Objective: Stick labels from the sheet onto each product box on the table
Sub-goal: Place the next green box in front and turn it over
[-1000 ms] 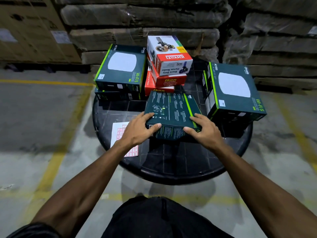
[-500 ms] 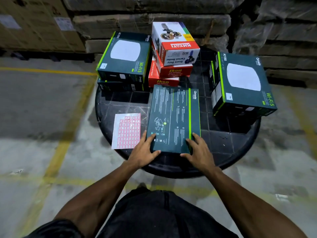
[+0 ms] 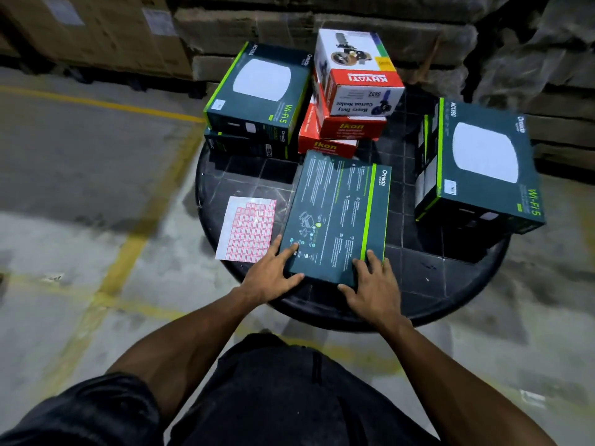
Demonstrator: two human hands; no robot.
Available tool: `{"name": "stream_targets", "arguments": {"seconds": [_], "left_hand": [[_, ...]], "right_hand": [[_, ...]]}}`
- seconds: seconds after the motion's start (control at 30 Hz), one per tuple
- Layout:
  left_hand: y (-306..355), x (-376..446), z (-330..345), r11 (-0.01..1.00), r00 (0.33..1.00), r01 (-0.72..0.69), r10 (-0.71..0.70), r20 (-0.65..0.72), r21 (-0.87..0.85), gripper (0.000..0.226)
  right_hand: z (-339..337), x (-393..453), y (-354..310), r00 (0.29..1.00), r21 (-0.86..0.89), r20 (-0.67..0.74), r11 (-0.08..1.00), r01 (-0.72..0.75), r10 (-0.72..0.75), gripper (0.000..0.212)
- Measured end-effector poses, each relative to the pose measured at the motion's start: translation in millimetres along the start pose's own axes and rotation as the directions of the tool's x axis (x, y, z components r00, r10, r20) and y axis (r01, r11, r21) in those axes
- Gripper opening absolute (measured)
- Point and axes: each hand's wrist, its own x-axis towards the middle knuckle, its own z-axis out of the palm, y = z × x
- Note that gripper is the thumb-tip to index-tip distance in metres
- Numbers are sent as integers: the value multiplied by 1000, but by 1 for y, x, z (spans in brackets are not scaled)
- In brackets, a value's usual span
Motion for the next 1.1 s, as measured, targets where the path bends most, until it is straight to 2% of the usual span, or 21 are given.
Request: {"name": "stream_targets", "arguments": {"seconds": [0.13, 0.3, 0.4, 0.53, 0.6, 0.7, 0.77, 0.93, 1.1], "left_hand": [[4, 0, -7, 1000, 1000, -3, 3, -3, 25, 77], [8, -2, -6, 997, 1000, -1, 2, -17, 71, 75], [5, -9, -6, 987, 999, -27, 30, -18, 158, 76], [-13, -21, -6, 948, 987, -158, 149, 51, 277, 77], [-29, -17, -14, 917, 966, -257, 241, 89, 305, 72], [-50, -3, -35, 872, 914, -406, 393, 103, 274, 65], [-67, 12, -51, 867, 896, -443, 436, 85, 228, 64], [-114, 62, -90, 929, 957, -282, 289, 4, 241, 55], [-142, 102, -114, 926, 989, -130, 145, -13, 355, 48]], "right_hand": [[-5, 4, -7, 999, -17, -8, 999, 33, -33, 63], [-4, 9, -11, 989, -73, 98, 990, 122, -114, 75], [3, -2, -16, 995, -114, 35, 988, 100, -96, 77], [16, -9, -25, 983, -114, -162, 991, 64, -82, 57], [15, 0, -32, 975, -106, -215, 994, 33, -55, 53], [8, 22, -47, 973, -107, -226, 994, 21, -45, 51], [5, 39, -61, 974, -125, -217, 991, 43, -69, 50], [0, 76, -112, 988, -122, -153, 992, -8, -11, 45], [-7, 115, -167, 992, -84, -97, 994, 73, -81, 40]]}}
